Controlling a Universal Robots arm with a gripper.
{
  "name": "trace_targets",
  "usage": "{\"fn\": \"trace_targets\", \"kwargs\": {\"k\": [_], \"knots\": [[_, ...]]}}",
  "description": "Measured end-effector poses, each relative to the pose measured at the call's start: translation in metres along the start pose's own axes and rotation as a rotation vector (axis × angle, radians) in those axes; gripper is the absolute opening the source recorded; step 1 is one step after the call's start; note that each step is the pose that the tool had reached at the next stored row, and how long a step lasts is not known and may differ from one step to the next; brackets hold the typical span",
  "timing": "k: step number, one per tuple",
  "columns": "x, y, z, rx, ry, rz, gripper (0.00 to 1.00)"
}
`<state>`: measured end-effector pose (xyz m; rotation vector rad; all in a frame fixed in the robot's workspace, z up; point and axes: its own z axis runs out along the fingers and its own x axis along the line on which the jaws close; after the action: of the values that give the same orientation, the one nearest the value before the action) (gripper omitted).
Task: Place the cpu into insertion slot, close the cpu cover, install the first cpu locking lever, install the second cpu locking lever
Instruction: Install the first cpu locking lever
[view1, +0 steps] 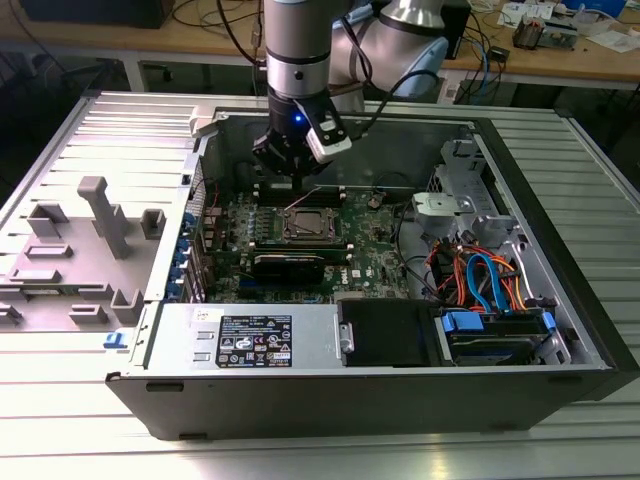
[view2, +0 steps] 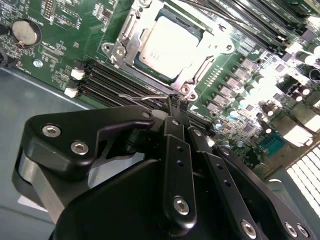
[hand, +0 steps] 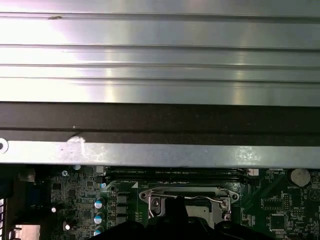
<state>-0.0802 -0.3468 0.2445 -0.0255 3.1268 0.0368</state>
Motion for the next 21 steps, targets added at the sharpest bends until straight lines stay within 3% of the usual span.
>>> {"fn": "trace_targets", "kwargs": {"k": [8, 21], "knots": [[-0.0083, 0.0028, 0.0029, 0.0001, 0.0000, 0.000, 0.11], [-0.0149, 0.0103, 0.0066, 0.0035, 0.0001, 0.001, 0.11]]}}
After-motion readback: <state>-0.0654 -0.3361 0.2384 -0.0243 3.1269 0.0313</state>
